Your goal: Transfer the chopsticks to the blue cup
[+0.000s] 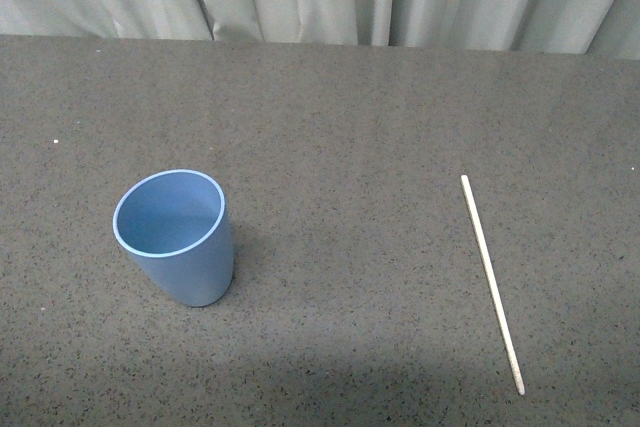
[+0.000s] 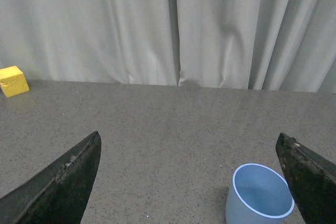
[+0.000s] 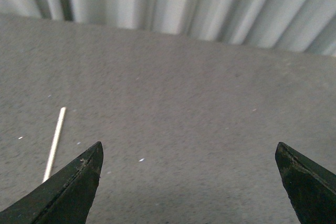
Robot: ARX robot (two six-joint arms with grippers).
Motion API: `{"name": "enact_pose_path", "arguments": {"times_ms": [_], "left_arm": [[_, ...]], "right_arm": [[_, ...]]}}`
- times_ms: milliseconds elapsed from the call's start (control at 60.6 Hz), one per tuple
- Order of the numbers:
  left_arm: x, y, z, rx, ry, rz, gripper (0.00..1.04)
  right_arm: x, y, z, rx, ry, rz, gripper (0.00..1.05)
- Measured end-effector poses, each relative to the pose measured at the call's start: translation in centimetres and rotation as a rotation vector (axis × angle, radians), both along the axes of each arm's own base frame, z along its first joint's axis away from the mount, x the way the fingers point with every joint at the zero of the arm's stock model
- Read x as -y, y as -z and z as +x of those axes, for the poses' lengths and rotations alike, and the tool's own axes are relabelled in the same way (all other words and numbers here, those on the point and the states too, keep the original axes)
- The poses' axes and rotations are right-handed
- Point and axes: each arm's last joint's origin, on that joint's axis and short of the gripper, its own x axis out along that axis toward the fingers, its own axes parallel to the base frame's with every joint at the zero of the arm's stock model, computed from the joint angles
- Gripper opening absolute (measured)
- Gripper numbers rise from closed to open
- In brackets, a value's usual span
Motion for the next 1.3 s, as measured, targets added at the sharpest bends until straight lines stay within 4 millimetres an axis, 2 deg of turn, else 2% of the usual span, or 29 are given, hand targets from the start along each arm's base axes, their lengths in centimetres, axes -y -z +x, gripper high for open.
{"name": "enact_pose_path", "arguments": {"times_ms": [99,281,396,512,776,1040,1304], "left_arm": [[0.0,0.0,0.0,0.0,0.0,0.0,0.98],[0.0,0.0,0.0,0.0,0.0,0.0,0.98],[0.0,0.0,0.0,0.0,0.0,0.0,0.98],[0.0,0.0,0.0,0.0,0.0,0.0,0.98],[0.0,0.0,0.0,0.0,0.0,0.0,0.98],[0.0,0.0,0.0,0.0,0.0,0.0,0.98],[0.0,0.0,0.0,0.0,0.0,0.0,0.98]], "right_arm": [[-1.3,0.1,3.2,-0.156,-0.062,0.062,0.95],[-3.2,1.6,8.8,-0.403,-0.102,0.174,0.95],[-4.1,3.3,11.9,-0.534,-0.097,0.225,0.95],[-5.3,6.1,14.9,-0.708,-0.064,0.257,0.95],[-7.3,9.2,17.0,-0.834,-0.041,0.262,0.95],[-8.9,10.7,18.0,-0.874,-0.035,0.235,0.95],[-9.4,12.1,18.5,-0.922,-0.012,0.223,0.95]]}}
